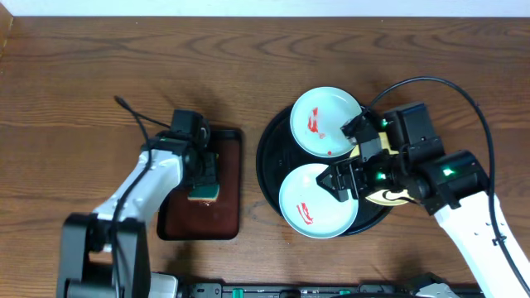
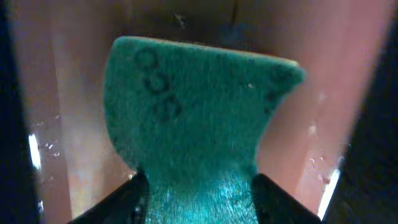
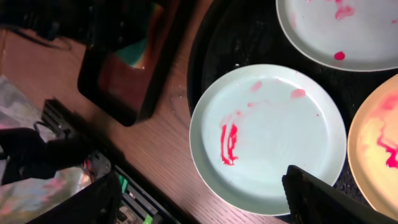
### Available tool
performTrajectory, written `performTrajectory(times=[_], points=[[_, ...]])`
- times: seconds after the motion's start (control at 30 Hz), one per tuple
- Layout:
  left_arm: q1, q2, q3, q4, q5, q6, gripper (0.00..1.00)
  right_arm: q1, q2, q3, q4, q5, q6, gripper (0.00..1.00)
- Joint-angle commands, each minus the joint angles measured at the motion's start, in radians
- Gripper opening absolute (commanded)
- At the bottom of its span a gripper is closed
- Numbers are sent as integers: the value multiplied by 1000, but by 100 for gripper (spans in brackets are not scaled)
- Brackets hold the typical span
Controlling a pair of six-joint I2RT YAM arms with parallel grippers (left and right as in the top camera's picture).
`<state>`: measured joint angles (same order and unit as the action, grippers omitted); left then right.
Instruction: Clean dirty plates on tray and stack at the side
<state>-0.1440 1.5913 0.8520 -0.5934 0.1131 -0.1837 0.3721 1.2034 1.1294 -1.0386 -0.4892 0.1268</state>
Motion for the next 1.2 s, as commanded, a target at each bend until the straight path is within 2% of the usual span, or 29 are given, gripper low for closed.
performTrajectory(times=[0.0, 0.07, 0.13, 0.17, 0.33, 0.53, 0.8, 0.97, 1.17], points=[[-2, 67, 1, 24, -57, 11, 41, 23, -7, 17, -3, 37, 18, 81], [-2, 114, 1, 46, -77, 2, 33, 24, -7, 17, -6, 36, 19, 80], [-3, 157, 1, 62, -76, -21, 19, 24, -7, 17, -10, 37, 18, 80], [-3, 175, 1, 61, -71, -25, 8, 24, -7, 17, -10, 37, 18, 80], [-2, 187, 10, 35, -54, -27, 8, 24, -7, 17, -10, 37, 18, 80], [-2, 84, 84, -57, -54, -28, 8, 24, -7, 17, -19, 40, 19, 77], [-3, -150, 132, -170, -53, -28, 7, 24, 10, 9, -132, 388, 239, 74], [-3, -280, 132, -237, -53, -28, 7, 24, 80, -52, -146, 399, 289, 70], [-3, -398, 132, -314, 2, -28, 7, 24, 227, -169, -69, 375, 289, 60]])
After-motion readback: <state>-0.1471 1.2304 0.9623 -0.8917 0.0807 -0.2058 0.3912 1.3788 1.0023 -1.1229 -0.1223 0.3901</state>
